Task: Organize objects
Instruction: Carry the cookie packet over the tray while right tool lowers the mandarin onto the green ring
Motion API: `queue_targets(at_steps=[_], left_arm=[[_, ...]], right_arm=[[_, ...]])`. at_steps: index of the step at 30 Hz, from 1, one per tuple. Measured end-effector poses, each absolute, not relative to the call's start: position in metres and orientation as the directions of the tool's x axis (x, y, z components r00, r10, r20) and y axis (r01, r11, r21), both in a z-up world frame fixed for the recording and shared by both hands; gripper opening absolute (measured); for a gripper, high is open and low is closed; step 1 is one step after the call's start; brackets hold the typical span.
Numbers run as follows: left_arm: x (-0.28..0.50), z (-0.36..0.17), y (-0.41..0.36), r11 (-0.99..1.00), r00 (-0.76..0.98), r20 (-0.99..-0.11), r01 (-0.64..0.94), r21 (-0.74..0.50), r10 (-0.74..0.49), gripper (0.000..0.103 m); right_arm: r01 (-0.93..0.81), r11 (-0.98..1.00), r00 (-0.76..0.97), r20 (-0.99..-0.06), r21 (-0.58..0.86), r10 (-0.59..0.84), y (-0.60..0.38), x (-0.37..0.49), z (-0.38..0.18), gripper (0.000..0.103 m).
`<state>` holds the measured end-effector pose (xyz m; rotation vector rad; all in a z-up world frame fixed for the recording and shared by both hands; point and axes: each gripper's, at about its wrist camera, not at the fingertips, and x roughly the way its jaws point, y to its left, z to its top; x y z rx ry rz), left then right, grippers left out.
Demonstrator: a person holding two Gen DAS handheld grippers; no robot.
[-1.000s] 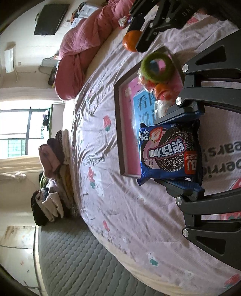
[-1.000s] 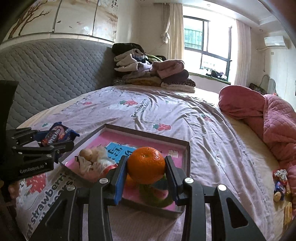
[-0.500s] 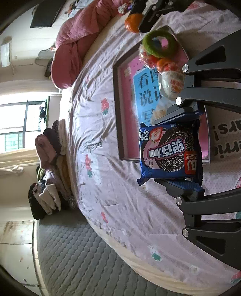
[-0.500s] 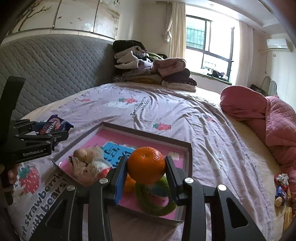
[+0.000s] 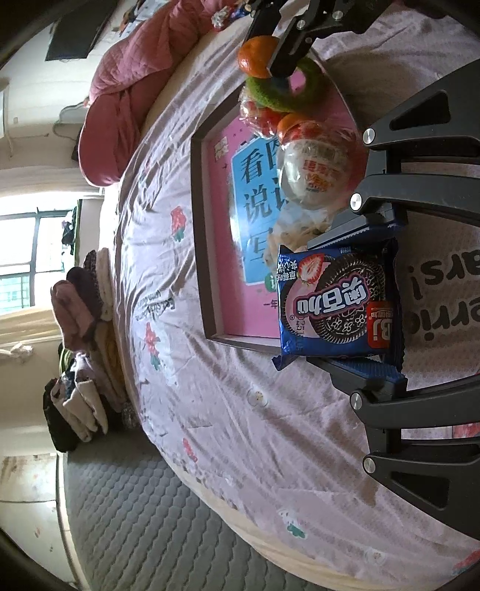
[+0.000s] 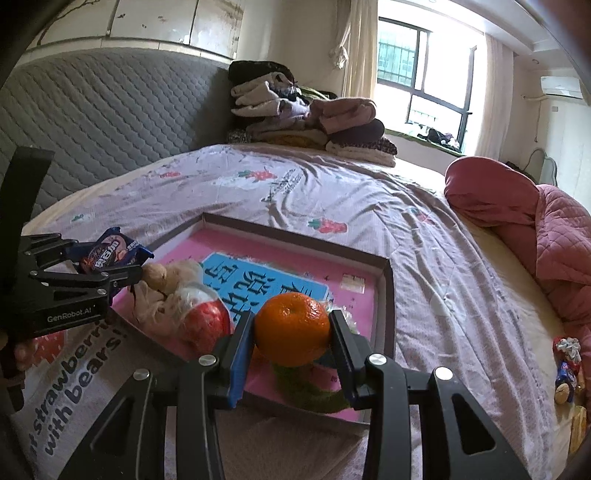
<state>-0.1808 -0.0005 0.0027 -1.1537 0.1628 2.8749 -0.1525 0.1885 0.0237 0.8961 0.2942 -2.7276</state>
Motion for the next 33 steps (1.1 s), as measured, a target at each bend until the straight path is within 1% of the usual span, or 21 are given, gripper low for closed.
queue_targets(at_steps=[14,33], left_arm=[[-0.175,-0.009,0.011,-0.990,-0.718,-0.696,-0.093,0.106,-0.007,0.053],[-0.170,-0.012,0.020,-0.987,-0.723,-0.691,-0.110,0.115,0.000,0.053]], right_arm=[[0.299,-0.944,-0.759,-0.633,-0.137,-0.148,0.185,-0.158,0.003,0.040],[0.283,-0.952,-0.733,-0.666,-0.118,-0.136,0.190,-0.164,-0.017,0.041]])
